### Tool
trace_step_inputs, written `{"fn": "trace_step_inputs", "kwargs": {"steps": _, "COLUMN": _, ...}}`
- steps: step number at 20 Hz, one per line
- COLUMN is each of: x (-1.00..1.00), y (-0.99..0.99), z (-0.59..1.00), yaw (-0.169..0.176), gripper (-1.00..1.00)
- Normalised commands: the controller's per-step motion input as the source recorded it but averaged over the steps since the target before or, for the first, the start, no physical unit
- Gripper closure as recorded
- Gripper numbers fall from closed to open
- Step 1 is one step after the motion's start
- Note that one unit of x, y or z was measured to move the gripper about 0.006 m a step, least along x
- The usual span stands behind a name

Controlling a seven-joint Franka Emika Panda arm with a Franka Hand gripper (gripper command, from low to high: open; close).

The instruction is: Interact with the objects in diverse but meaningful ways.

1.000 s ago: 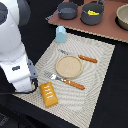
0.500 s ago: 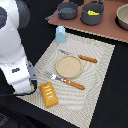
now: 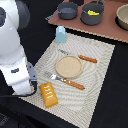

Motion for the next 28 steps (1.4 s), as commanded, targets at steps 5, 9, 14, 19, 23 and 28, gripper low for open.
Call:
{"fn": "trace_step_inputs", "kwargs": {"steps": 5, "x": -0.26, "y": 0.27, "z": 0.61, "yaw": 0.132, "gripper": 1.00}}
{"fn": "trace_step_inputs", "kwargs": {"steps": 9, "x": -0.29, "y": 0.45, "z": 0.73, "yaw": 0.176, "gripper": 1.00}}
{"fn": "trace_step_inputs", "kwargs": {"steps": 14, "x": -0.25, "y": 0.46, "z": 0.63, "yaw": 0.198, "gripper": 1.00}}
{"fn": "trace_step_inputs", "kwargs": {"steps": 19, "x": 0.02, "y": 0.35, "z": 0.41, "yaw": 0.094, "gripper": 1.00}}
{"fn": "trace_step_inputs", "kwargs": {"steps": 23, "x": 0.18, "y": 0.25, "z": 0.10, "yaw": -0.134, "gripper": 1.00}}
{"fn": "trace_step_inputs", "kwargs": {"steps": 28, "x": 0.17, "y": 0.20, "z": 0.01, "yaw": -0.247, "gripper": 1.00}}
